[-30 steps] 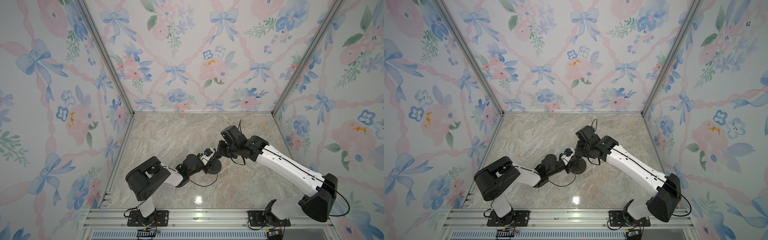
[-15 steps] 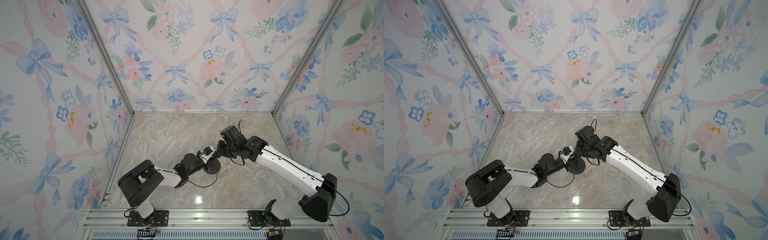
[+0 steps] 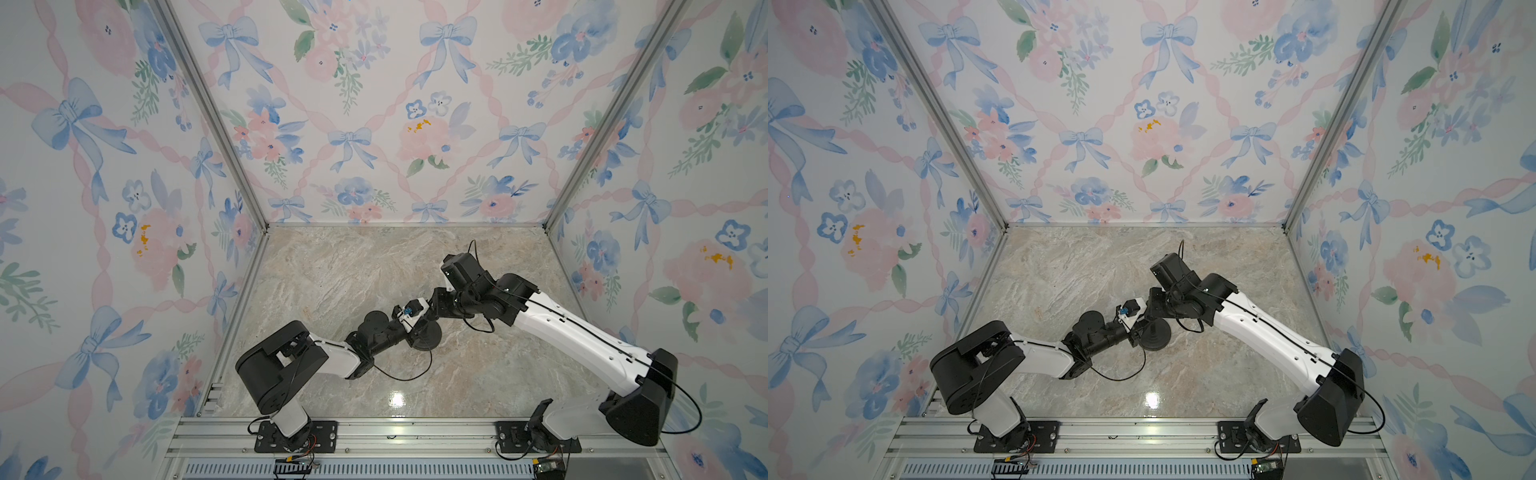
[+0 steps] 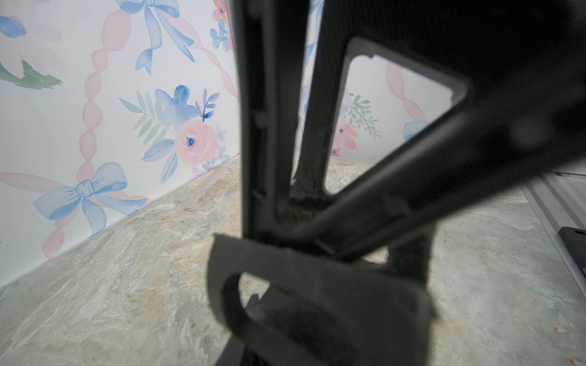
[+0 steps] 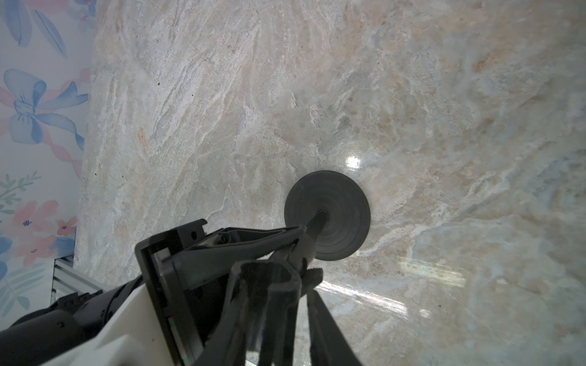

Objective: Assemble a microphone stand
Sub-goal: Screw the microphone stand pole into the microphone stand base.

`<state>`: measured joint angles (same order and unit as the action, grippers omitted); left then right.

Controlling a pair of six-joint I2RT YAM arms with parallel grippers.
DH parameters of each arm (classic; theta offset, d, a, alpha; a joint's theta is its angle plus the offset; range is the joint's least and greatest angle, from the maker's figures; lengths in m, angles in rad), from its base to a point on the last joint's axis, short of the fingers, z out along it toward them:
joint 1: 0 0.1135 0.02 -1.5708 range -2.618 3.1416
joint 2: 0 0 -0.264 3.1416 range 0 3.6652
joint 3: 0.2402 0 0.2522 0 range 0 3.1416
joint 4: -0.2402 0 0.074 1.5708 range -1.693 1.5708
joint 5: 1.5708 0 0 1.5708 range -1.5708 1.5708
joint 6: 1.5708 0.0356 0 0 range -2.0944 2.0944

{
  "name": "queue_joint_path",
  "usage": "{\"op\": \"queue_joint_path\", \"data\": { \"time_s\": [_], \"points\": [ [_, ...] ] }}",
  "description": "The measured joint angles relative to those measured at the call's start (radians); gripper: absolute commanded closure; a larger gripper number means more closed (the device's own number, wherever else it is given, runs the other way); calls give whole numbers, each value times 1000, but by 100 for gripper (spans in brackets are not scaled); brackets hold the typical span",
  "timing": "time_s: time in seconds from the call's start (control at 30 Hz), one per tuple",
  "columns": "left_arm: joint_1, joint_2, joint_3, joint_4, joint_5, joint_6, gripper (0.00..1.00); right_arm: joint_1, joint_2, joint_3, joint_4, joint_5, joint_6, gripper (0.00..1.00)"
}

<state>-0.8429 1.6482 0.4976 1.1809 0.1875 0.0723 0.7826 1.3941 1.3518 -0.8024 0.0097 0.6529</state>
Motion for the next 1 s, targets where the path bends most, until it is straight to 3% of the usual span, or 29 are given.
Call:
{"op": "queue_joint_path", "data": {
  "time_s": [0.13, 0.3, 0.37, 0.47, 0.57, 0.77, 1.0],
  "points": [
    [2, 0, -10, 14, 27, 11, 83, -57, -113, -17, 68, -93, -251, 51],
    [29, 0, -18, 25, 97, 14, 84, -88, -192, -18, 125, -267, -810, 35],
    [38, 0, -21, 28, 116, 14, 84, -90, -189, -18, 100, -332, -1101, 35],
    [46, -3, -29, 35, 137, 15, 83, -116, -130, 35, -12, -411, -1421, 34],
    [48, -4, -32, 38, 152, 18, 82, -142, -11, 162, -146, -451, -1642, 36],
    [52, -4, -32, 38, 169, 22, 82, -138, 83, 208, -268, -445, -1896, 35],
    [52, -3, -32, 39, 172, 23, 82, -121, 150, 243, -335, -416, -1987, 39]
  ]
}}
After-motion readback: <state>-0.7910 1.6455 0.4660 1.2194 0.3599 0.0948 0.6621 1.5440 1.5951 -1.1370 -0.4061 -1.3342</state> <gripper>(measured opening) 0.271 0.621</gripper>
